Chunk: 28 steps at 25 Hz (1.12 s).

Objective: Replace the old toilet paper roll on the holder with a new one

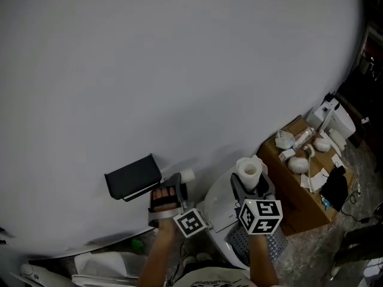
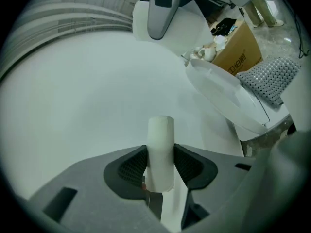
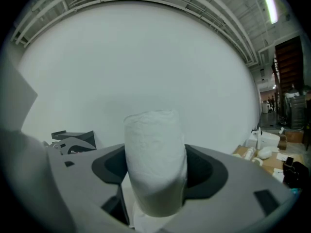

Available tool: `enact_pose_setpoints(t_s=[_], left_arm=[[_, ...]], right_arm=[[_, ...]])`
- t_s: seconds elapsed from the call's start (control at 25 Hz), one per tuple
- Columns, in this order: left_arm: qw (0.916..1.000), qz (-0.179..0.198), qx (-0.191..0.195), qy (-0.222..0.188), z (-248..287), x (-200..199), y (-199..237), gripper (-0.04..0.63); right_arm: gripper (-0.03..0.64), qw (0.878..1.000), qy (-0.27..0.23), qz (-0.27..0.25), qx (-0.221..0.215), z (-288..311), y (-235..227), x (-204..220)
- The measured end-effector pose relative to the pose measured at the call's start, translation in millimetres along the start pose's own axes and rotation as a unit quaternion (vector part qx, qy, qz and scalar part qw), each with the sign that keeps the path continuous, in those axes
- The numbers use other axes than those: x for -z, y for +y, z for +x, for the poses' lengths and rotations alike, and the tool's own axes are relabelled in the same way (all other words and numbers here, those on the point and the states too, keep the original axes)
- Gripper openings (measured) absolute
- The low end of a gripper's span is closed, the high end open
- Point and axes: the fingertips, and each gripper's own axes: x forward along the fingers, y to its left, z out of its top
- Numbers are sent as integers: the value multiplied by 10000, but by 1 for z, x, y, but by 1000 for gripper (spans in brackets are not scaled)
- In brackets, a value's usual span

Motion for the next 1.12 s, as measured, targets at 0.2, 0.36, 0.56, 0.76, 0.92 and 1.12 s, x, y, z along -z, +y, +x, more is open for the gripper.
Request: enact_pose_setpoints(t_s=[0.2, 0.36, 0.56, 0.76, 0.92, 1.12], left_arm=[[9972, -603, 169, -405, -12, -13, 7, 178], [9839, -1501, 245, -936, -35, -16, 24, 178], [9313, -3230, 366, -1646, -71, 1, 61, 178], [8640, -4608, 233, -2015, -101, 41, 97, 178], [8333, -5129, -153, -2056, -120, 80, 119, 178], [7988, -5659, -619, -1945, -140, 130, 134, 178]], right_arm=[[322, 10000, 1, 14, 41, -4, -4, 1], [322, 10000, -24, 7, -43, -8, 3, 0], [322, 9996, -26, -39, -276, -6, 27, -1], [322, 9984, -40, -84, -556, -5, 58, -1], [322, 9971, -13, -105, -757, -2, 81, 1], [322, 9948, 15, -132, -1015, 0, 109, 4]])
